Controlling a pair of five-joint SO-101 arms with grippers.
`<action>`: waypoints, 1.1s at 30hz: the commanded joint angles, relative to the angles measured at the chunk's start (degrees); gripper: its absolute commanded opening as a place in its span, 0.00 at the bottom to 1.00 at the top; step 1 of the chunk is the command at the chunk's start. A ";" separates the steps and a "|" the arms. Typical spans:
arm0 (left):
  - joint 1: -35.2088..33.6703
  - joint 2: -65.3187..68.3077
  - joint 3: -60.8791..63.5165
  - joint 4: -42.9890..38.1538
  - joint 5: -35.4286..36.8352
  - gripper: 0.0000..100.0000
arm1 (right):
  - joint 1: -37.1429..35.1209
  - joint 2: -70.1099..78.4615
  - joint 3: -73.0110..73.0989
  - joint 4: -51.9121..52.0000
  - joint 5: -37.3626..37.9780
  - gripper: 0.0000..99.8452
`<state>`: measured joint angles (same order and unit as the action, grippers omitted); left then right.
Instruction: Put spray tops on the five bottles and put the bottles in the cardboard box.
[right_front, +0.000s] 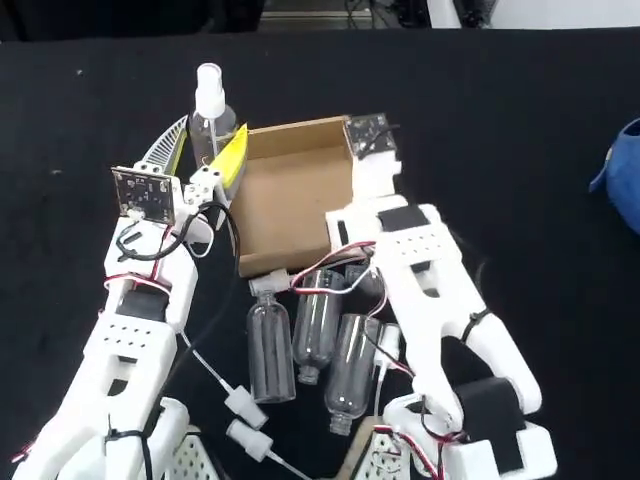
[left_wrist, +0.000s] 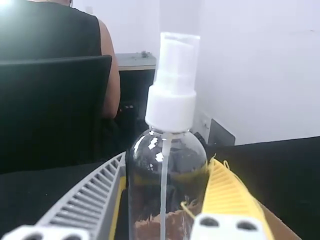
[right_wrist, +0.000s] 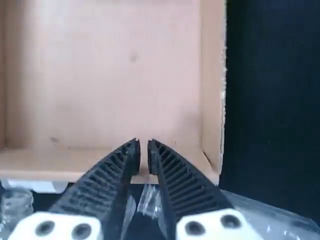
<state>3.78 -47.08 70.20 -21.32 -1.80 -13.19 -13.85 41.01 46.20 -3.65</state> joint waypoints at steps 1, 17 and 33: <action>-0.04 -0.70 -2.95 -0.97 0.53 0.03 | 0.88 -6.02 2.07 1.14 0.35 0.01; 0.57 -0.62 -2.86 -0.97 0.62 0.03 | -0.62 -13.41 1.63 0.53 -0.18 0.01; 5.14 3.69 -6.90 -1.41 0.70 0.03 | 13.63 -28.18 8.57 -1.32 -0.18 0.01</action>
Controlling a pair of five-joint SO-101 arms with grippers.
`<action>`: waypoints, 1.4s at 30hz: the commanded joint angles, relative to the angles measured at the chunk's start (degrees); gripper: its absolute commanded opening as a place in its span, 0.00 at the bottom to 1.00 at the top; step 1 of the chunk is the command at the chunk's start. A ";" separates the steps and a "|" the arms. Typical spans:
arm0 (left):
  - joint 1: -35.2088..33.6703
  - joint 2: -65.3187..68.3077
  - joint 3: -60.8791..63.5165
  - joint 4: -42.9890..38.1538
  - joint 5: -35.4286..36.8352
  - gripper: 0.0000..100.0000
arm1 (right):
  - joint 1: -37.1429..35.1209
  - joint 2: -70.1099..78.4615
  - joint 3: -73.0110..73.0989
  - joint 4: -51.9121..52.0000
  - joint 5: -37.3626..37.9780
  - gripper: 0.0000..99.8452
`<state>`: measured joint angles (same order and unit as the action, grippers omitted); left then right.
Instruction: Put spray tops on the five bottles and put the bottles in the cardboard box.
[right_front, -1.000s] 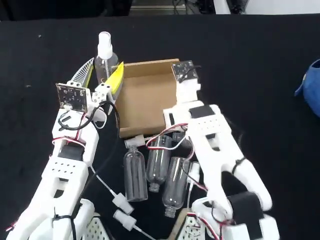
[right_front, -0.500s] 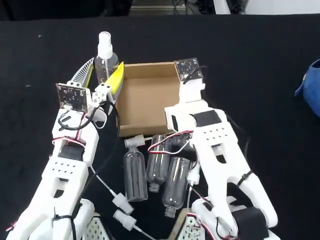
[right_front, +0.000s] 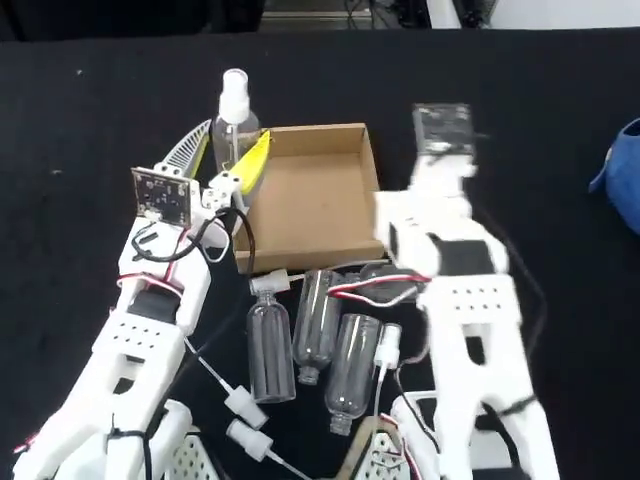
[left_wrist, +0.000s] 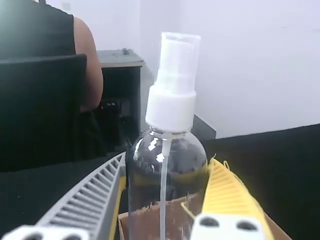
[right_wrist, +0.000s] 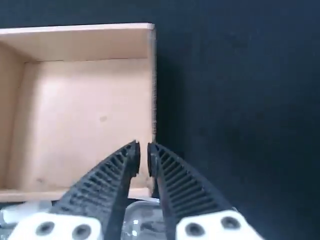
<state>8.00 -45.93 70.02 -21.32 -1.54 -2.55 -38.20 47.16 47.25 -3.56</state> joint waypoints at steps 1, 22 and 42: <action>0.92 4.13 -7.96 -1.32 0.44 0.03 | 3.16 -3.65 3.38 -3.69 -0.26 0.01; -2.51 29.27 -20.97 -6.59 9.67 0.03 | 8.09 23.25 -6.29 -14.15 -8.88 0.01; -0.04 39.12 -20.00 -8.79 9.58 0.03 | 8.18 23.69 -5.32 -13.98 -9.41 0.01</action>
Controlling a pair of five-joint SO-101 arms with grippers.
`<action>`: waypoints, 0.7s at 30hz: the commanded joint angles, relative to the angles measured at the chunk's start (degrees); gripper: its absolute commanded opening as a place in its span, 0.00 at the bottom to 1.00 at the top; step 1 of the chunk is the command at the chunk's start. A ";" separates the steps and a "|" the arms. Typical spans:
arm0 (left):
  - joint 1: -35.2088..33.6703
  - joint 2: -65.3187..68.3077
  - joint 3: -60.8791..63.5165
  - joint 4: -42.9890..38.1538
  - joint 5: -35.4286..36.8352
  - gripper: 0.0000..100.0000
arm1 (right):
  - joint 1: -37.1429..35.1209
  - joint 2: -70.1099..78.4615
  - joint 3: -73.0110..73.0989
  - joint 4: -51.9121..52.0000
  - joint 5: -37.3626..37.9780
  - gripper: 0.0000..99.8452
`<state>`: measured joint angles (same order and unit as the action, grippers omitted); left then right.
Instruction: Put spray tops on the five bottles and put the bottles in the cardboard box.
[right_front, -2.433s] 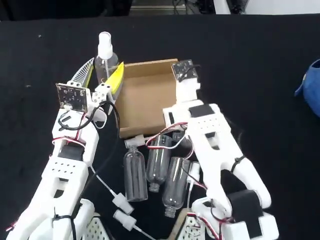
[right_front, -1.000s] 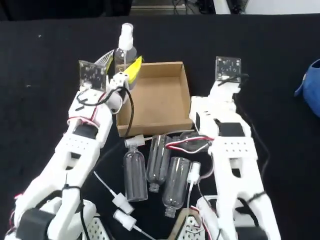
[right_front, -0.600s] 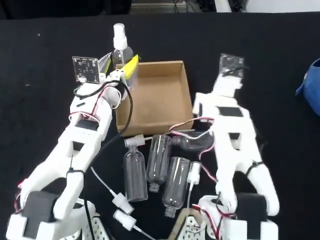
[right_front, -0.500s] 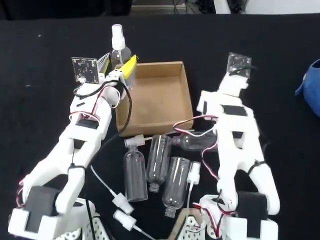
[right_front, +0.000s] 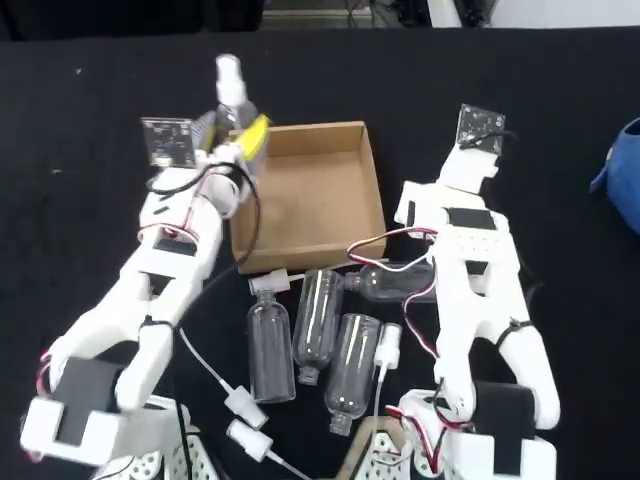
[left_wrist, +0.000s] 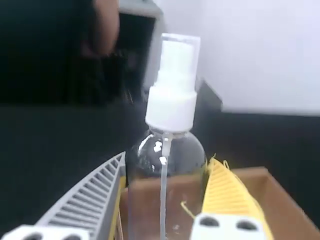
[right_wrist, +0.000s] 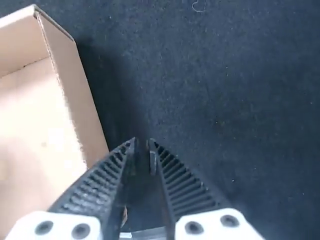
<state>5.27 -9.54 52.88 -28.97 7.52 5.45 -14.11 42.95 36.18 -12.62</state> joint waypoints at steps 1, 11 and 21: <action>2.95 4.04 -3.65 -1.14 0.53 0.03 | 0.00 -0.57 -1.10 -3.08 -0.18 0.01; 1.01 13.98 -3.74 -9.14 0.44 0.03 | -0.53 -0.31 -1.01 -4.92 -0.09 0.01; -1.01 20.13 2.95 -32.26 0.44 0.03 | -6.51 -0.75 0.57 -4.75 -0.44 0.01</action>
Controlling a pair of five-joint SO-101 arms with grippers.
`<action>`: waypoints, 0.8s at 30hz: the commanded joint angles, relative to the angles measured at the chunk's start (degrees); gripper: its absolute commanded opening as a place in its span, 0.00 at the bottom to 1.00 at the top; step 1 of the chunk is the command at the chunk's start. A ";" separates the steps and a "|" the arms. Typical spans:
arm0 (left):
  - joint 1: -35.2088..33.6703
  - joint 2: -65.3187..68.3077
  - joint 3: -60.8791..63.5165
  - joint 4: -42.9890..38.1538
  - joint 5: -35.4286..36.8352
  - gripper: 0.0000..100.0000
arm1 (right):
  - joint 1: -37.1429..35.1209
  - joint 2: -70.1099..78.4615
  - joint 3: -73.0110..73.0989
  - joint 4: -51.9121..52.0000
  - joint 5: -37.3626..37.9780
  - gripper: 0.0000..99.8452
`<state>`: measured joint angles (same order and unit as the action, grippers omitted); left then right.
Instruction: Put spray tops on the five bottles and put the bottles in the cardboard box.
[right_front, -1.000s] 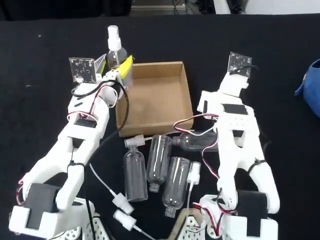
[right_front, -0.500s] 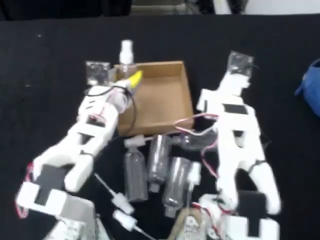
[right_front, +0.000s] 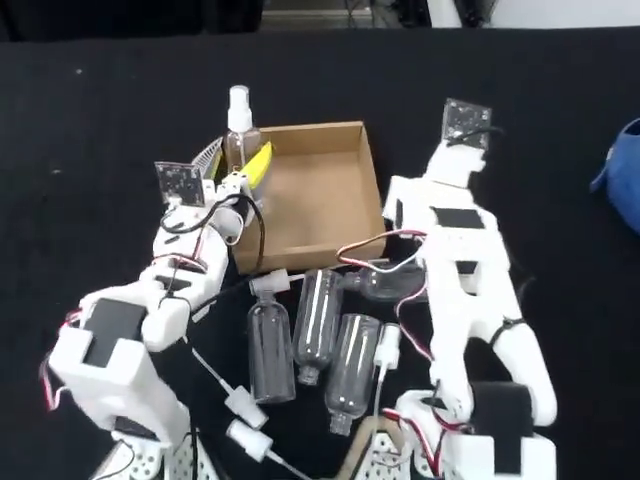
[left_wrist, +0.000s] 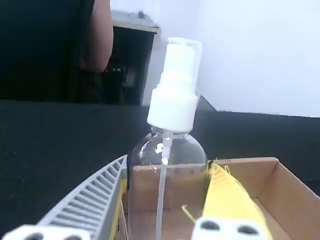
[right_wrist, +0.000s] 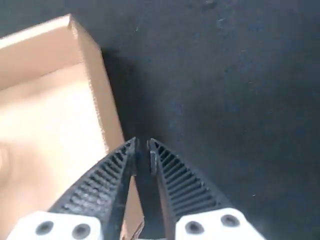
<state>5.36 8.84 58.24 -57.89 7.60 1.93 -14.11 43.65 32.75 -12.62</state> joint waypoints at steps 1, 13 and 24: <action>-1.19 2.46 -2.86 -3.34 0.35 0.03 | -3.60 -0.75 -0.04 -1.23 -0.53 0.01; -4.53 3.52 6.02 -15.21 0.44 0.03 | -10.64 -0.40 3.21 -1.49 -0.53 0.01; -3.47 3.52 10.33 -21.89 0.44 0.03 | -11.25 -2.33 3.03 1.05 -0.53 0.01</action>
<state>2.11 12.70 69.14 -78.11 7.60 -8.26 -14.11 47.78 32.75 -12.62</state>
